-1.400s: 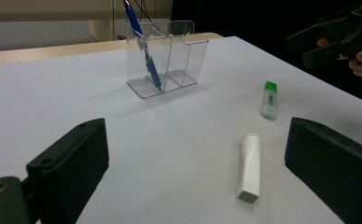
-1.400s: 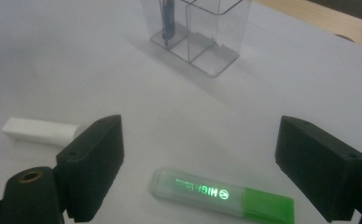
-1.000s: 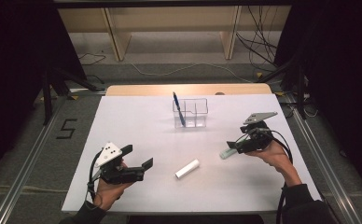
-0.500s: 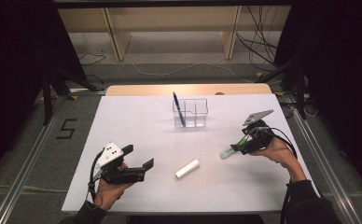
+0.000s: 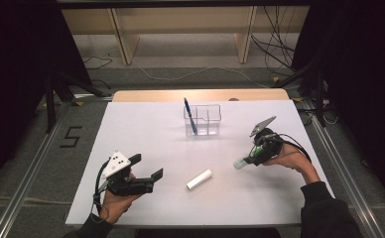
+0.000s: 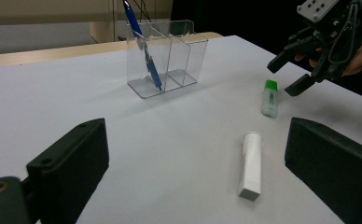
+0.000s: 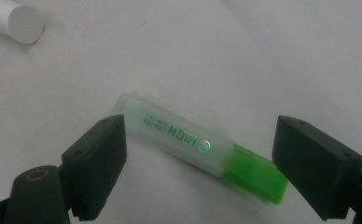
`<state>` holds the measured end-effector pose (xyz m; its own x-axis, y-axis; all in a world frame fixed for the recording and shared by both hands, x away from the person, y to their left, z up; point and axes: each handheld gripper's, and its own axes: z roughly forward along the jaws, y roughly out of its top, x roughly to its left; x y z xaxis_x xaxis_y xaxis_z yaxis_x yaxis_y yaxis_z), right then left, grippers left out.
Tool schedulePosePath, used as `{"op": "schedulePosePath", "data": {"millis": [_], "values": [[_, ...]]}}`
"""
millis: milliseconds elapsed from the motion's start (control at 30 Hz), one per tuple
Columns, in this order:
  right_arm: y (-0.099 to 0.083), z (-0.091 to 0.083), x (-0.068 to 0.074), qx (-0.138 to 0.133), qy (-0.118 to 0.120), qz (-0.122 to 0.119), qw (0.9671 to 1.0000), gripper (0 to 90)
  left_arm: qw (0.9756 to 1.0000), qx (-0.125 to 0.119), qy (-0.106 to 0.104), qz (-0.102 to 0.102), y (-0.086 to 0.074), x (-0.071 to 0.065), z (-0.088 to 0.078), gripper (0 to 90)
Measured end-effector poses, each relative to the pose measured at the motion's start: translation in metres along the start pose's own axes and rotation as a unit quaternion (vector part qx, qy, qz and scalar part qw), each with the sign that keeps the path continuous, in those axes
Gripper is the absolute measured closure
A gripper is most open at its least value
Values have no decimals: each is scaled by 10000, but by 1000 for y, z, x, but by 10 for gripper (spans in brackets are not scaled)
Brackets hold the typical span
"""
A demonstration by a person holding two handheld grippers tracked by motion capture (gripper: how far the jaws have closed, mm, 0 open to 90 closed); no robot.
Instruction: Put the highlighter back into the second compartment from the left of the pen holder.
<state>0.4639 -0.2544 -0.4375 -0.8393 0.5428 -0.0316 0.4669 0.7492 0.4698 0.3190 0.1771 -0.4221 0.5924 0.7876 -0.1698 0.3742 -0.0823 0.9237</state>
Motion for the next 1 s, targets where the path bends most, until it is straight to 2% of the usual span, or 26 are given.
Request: {"op": "schedulePosePath", "data": {"millis": [133,167,367,500,567,600,667,733,867,900,1000], "values": [[2,6,-1,110,24,-132,9998,183,10000,2,4,-3,0,1,0,58],[3,7,0,167,23,-88,9998,181,10000,10,1,0,0,1,0,58],[6,15,0,382,45,-225,9990,181,10000,-5,8,-11,0,1,0,58],[8,19,1,423,89,-361,9984,193,10000,-19,9,-2,0,0,0,58],[8,20,2,488,130,-314,9982,196,10000,-16,12,-8,0,0,0,58],[7,22,1,465,123,-416,9980,196,10000,-17,11,-6,0,0,0,58],[7,22,2,506,145,-383,9979,200,10000,-21,12,-13,0,0,-1,58],[7,23,2,491,146,-488,9975,202,10000,-16,14,-5,0,0,0,58],[9,26,2,609,181,-489,9968,202,10000,-22,21,-7,0,0,-1,58],[9,27,1,617,134,-583,9963,204,10000,-22,21,-13,0,0,-1,58],[11,28,2,658,160,-648,9956,204,10000,-13,18,-6,0,1,-1,58]]}}
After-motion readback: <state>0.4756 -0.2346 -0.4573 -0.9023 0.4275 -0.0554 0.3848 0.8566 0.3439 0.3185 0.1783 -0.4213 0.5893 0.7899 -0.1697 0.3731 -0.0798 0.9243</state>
